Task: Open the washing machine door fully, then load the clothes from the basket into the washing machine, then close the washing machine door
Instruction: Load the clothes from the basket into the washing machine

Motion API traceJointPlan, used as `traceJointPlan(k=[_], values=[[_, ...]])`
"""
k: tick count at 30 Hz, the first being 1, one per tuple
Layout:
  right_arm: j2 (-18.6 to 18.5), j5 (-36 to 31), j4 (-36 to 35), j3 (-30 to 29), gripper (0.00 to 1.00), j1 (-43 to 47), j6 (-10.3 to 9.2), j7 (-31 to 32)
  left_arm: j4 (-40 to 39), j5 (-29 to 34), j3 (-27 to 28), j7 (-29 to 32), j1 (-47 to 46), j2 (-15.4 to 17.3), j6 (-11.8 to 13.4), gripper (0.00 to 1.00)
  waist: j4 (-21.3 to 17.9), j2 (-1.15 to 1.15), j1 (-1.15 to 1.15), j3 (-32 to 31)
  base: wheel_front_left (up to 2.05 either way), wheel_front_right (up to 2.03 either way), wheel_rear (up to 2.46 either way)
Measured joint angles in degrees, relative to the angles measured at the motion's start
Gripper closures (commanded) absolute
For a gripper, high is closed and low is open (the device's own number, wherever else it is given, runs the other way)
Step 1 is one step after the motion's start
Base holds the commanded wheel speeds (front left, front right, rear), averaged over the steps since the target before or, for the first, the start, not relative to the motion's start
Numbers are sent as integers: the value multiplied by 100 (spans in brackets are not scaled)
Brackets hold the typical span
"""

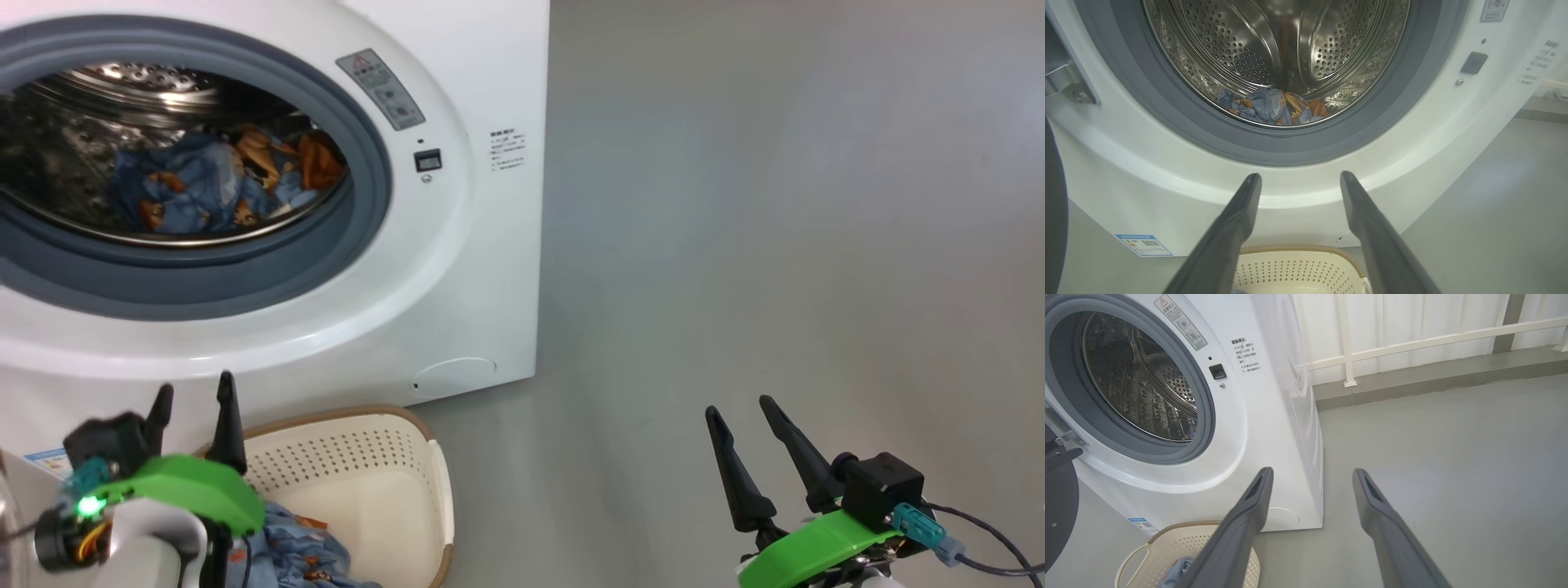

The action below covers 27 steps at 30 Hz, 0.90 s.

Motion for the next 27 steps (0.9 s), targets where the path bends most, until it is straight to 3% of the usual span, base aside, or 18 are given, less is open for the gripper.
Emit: traceJointPlan(k=[9, 21, 27], values=[[-55, -94, -51, -54, 0, 63, 0, 0, -883, -36, 170, 0, 916, -1, 170, 0, 178, 0, 0, -126, 0, 0, 0], [-189, -151, -99, -76, 0, 175, 0, 0, -1761, 103, 344, 0, 2058, 15, 160, 0, 231, 0, 0, -288, 0, 0, 0], [-247, -152, -114, -80, 0, 198, 0, 0, -2126, 221, 506, 0, 2480, -153, 118, 0, 258, 0, 0, -345, 0, 0, 0]])
